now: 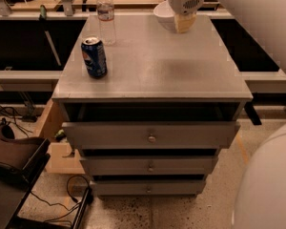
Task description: Move white bowl near water bottle
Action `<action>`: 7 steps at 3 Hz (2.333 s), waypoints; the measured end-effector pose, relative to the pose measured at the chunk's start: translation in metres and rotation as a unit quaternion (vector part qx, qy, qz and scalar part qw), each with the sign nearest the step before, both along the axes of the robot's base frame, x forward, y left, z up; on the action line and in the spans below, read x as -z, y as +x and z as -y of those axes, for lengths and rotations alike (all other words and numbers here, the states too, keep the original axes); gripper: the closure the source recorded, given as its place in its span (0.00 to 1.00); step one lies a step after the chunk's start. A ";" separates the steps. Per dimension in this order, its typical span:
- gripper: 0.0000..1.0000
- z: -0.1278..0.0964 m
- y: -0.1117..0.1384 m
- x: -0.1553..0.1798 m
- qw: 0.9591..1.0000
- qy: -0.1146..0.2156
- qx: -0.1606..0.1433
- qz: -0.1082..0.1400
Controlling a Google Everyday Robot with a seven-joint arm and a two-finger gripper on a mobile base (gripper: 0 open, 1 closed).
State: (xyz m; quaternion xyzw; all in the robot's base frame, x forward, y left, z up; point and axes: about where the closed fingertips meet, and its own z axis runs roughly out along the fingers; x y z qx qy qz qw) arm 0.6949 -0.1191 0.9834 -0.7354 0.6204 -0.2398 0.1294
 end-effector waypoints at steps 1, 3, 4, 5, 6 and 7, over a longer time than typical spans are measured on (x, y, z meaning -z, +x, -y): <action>1.00 -0.005 0.022 0.010 0.999 0.039 -0.018 0.009; 1.00 -0.043 0.107 0.051 0.979 0.166 -0.117 0.033; 1.00 -0.065 0.127 0.068 0.968 0.197 -0.155 0.029; 1.00 -0.089 0.135 0.085 0.962 0.200 -0.185 0.012; 1.00 -0.114 0.135 0.106 0.959 0.186 -0.212 -0.014; 0.83 -0.117 0.135 0.109 0.959 0.186 -0.213 -0.017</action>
Offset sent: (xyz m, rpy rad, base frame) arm 0.1396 0.0470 -0.0417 0.4221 -0.1006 0.3029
